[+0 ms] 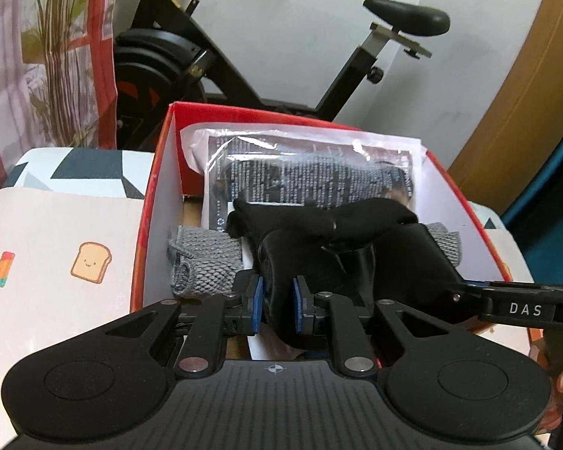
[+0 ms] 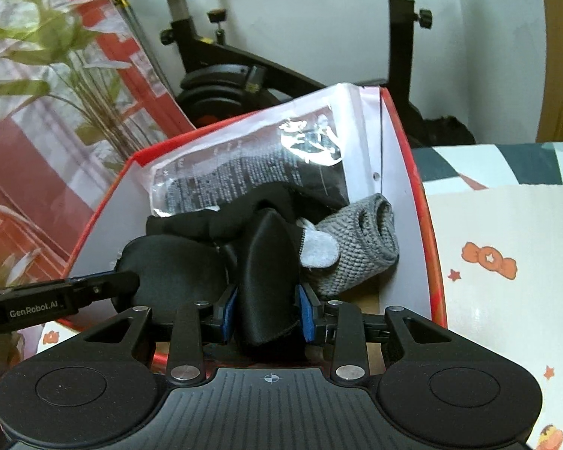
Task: Organize soft objects
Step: 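Lower the eye mask with both grippers into the red box, then open both grippers to release the eye mask and withdraw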
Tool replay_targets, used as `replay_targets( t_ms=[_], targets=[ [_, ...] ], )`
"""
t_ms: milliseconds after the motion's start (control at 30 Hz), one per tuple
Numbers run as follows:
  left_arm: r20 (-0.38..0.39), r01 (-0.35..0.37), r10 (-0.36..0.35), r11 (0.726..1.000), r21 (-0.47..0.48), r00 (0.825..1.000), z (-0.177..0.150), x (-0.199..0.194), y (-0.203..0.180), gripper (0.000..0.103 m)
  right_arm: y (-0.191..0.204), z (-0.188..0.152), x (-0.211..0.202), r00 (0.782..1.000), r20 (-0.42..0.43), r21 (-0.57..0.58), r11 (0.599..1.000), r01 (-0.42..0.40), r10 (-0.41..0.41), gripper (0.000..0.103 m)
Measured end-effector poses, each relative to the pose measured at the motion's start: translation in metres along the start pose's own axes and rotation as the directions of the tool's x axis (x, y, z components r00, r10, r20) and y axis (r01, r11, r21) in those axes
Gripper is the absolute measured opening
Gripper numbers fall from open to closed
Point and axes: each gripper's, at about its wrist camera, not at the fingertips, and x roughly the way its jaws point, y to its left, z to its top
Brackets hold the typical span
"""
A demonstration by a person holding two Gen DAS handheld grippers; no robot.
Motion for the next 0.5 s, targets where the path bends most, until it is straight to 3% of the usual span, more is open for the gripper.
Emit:
replay_targets(
  t_ms=[267,333,500],
  targets=[
    [-0.025,-0.010,0.011,1.000,0.027,1.000,0.004,0.004,0.000,0.037,0.008,0.004,0.002,0.997,-0.014,-0.040,0.996,0.079,-0.080,0.041],
    [-0.022,-0.006,0.007,0.999,0.035,1.000,0.004,0.003,-0.001,0.041,0.011,0.003,0.000,0.997,-0.013,-0.044,0.996,0.079,-0.080,0.048],
    [0.002,-0.028,0.028,0.998,0.063,1.000,0.005,-0.004,-0.007,0.050,0.019,0.001,-0.006,0.996,-0.023,-0.098,0.991,0.086,-0.089,0.055]
  ],
)
